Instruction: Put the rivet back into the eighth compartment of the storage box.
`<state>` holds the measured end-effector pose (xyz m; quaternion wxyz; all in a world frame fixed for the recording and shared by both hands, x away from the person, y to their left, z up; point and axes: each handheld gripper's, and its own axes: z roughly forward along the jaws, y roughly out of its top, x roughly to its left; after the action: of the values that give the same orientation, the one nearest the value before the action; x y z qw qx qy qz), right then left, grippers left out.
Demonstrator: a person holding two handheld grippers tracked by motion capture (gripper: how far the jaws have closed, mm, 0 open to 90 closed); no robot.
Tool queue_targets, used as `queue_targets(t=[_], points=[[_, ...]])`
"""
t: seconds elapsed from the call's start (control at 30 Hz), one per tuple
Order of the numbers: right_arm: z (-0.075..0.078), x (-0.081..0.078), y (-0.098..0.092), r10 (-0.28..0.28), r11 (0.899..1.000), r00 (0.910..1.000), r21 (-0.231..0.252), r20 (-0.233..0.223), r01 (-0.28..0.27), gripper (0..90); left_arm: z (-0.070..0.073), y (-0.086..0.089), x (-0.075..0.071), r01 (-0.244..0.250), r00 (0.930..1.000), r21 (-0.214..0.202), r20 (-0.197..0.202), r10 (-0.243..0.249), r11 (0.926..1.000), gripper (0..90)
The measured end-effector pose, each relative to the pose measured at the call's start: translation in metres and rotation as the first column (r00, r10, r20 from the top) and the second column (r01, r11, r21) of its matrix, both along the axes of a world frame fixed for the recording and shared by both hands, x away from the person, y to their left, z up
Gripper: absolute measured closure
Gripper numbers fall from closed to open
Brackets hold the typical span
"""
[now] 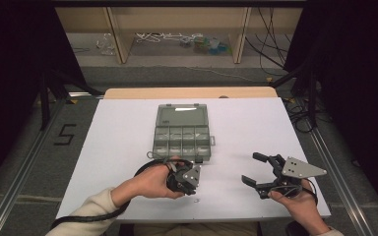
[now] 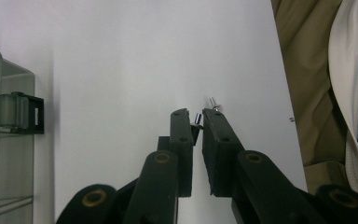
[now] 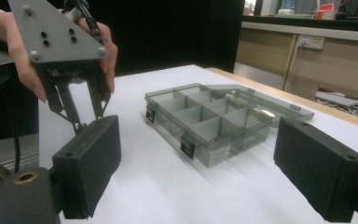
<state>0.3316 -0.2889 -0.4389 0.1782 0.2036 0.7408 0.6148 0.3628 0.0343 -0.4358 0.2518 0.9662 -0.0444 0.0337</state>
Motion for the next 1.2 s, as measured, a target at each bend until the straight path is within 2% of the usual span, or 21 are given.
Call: queue_targets(t=[0.5, 0.6, 0.77, 0.8, 0.87, 1.0, 1.03, 1.1, 1.2], points=[[-0.001, 0.000, 0.001, -0.013, 1.000, 0.9999, 0.012, 0.006, 0.013, 15.8, 0.004, 0.003, 0.006, -0.038, 0.9991, -0.053, 0.016, 0.038, 0.9979, 82.1], [0.000, 0.000, 0.000, 0.001, 1.000, 1.0000, 0.002, 0.000, -0.001, 15.8, 0.006, 0.005, 0.007, -0.049, 0.9985, -0.068, 0.020, 0.051, 0.9965, 82.1], [-0.001, 0.000, 0.001, -0.007, 1.000, 1.0000, 0.008, 0.004, 0.007, 15.8, 0.008, 0.007, 0.011, -0.077, 0.9966, -0.103, 0.024, 0.079, 0.9918, 82.1], [-0.001, 0.000, 0.001, -0.005, 1.000, 1.0000, 0.010, 0.004, 0.005, 15.8, 0.008, 0.007, 0.012, -0.081, 0.9959, -0.117, 0.030, 0.085, 0.9898, 82.1], [-0.001, 0.000, 0.001, -0.006, 1.000, 1.0000, 0.010, 0.003, 0.006, 15.8, 0.008, 0.007, 0.011, -0.116, 0.9930, -0.153, 0.008, 0.118, 0.9814, 82.1], [-0.001, 0.000, 0.001, -0.018, 1.000, 0.9998, 0.012, 0.007, 0.018, 15.8, 0.010, 0.009, 0.015, -0.129, 0.9908, -0.171, 0.018, 0.134, 0.9768, 82.1], [0.000, 0.000, -0.001, -0.004, 1.000, 1.0000, -0.009, -0.004, 0.004, 15.8, 0.011, 0.009, 0.016, -0.130, 0.9907, -0.172, 0.020, 0.135, 0.9764, 82.1], [0.000, 0.000, 0.000, -0.004, 1.000, 1.0000, -0.010, -0.008, 0.004, 15.8, 0.011, 0.010, 0.018, -0.132, 0.9906, -0.184, 0.014, 0.136, 0.9741, 82.1], [0.000, 0.000, 0.000, -0.006, 1.000, 1.0000, -0.010, -0.004, 0.006, 15.8, 0.012, 0.011, 0.020, -0.151, 0.9875, -0.200, 0.016, 0.157, 0.9682, 82.1]])
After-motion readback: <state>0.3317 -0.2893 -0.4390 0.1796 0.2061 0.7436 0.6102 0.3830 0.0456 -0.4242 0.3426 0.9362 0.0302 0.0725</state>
